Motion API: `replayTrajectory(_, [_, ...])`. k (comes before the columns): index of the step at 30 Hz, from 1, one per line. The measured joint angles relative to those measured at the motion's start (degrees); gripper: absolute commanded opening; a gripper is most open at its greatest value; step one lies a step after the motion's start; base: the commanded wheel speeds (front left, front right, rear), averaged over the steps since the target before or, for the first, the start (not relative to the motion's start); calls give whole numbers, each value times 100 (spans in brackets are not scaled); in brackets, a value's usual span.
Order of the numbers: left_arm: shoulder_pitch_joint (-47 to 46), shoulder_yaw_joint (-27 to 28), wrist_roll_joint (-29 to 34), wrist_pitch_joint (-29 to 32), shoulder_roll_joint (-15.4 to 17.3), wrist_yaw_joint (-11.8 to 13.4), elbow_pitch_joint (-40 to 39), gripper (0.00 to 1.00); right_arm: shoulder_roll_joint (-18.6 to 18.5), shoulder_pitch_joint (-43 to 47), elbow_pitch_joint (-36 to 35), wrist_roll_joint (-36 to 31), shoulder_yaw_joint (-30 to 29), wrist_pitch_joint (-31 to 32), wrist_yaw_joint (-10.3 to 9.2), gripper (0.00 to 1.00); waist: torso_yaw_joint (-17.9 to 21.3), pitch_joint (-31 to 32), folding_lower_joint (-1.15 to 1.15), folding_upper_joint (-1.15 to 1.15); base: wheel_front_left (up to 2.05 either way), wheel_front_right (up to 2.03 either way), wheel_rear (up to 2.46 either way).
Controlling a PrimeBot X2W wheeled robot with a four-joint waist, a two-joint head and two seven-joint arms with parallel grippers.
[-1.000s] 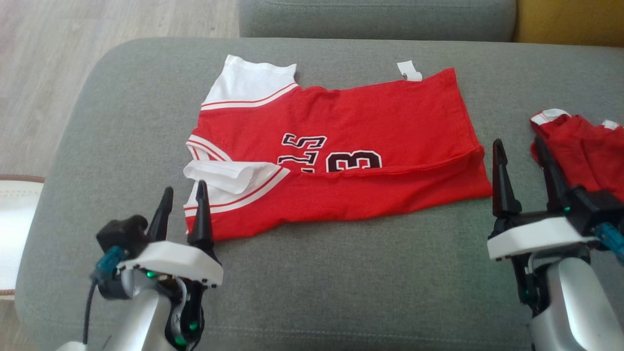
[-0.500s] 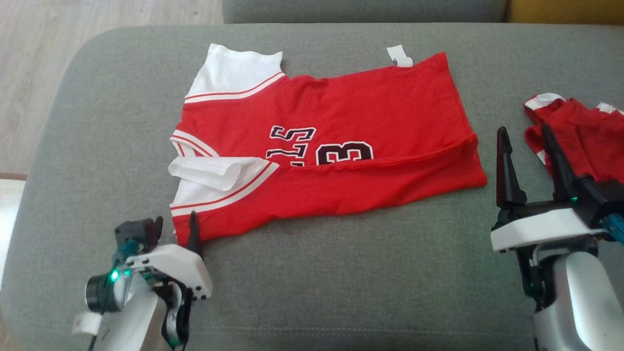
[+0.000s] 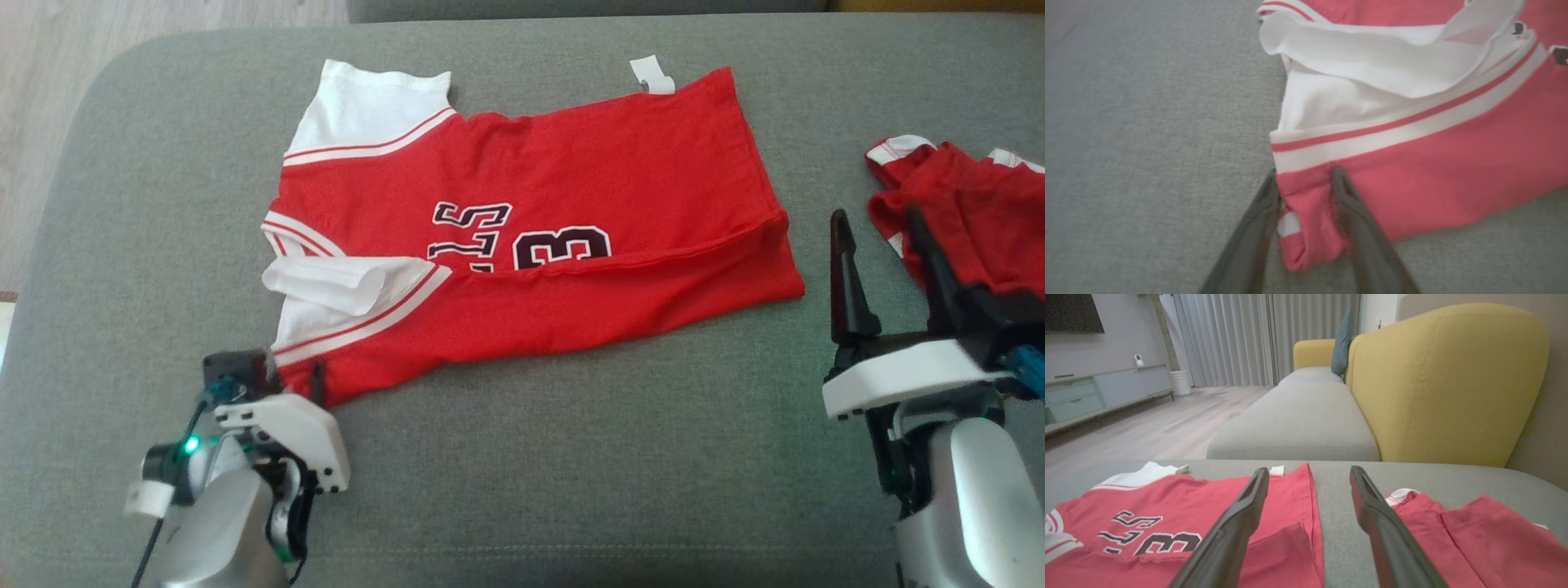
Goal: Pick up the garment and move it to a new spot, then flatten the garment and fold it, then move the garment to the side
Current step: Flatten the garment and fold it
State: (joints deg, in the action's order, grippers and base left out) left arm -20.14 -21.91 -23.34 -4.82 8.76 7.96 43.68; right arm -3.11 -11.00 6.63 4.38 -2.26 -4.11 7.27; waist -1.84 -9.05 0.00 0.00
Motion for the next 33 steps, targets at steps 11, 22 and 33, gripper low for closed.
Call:
replayTrajectory(11, [-219,-5,102,-865,-38,-48,-475,0,34,-7,1017,305,-404,856,0,100,-231,-103,1,0,0,0,0])
replayTrajectory(22, [-272,-218,370,-942,-59,-100,-1401,0,36,-895,2748,803,-673,838,0,100,-601,-315,1,0,0,0,0])
replayTrajectory(33, [-234,-164,403,-946,60,-87,-1533,0,29,-1660,3817,450,-831,294,0,0,-642,-445,1,0,0,0,0])
